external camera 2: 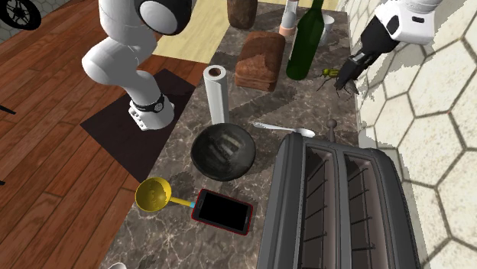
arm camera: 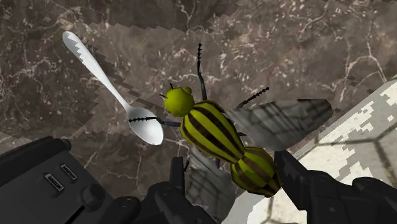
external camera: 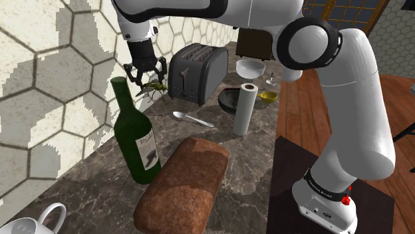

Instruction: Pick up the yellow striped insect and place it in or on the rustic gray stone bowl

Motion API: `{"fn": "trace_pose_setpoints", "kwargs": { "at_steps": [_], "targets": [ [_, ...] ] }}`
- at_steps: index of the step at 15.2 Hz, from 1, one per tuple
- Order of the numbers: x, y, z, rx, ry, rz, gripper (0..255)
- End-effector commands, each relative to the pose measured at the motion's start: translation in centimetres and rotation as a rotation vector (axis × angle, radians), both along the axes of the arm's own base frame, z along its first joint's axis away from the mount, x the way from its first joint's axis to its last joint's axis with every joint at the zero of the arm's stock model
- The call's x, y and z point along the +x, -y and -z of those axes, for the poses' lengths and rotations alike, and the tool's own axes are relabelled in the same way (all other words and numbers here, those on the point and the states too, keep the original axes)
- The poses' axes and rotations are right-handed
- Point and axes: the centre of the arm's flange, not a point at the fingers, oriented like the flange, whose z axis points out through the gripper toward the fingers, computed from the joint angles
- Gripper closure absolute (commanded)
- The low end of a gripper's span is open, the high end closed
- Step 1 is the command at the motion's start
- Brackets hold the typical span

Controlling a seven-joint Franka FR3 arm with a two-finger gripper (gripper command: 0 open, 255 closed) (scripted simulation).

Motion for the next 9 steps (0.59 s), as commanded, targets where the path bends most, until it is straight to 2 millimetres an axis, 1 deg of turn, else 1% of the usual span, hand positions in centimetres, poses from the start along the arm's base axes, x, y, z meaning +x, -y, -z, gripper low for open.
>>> {"fn": "trace_pose_setpoints", "kwargs": {
  "at_steps": [1,9],
  "targets": [
    [-0.9,2.3,-0.1,0.000,0.001,0.000,255],
    [-5.3,11.9,-0.3,0.000,0.001,0.000,255]
  ]
}}
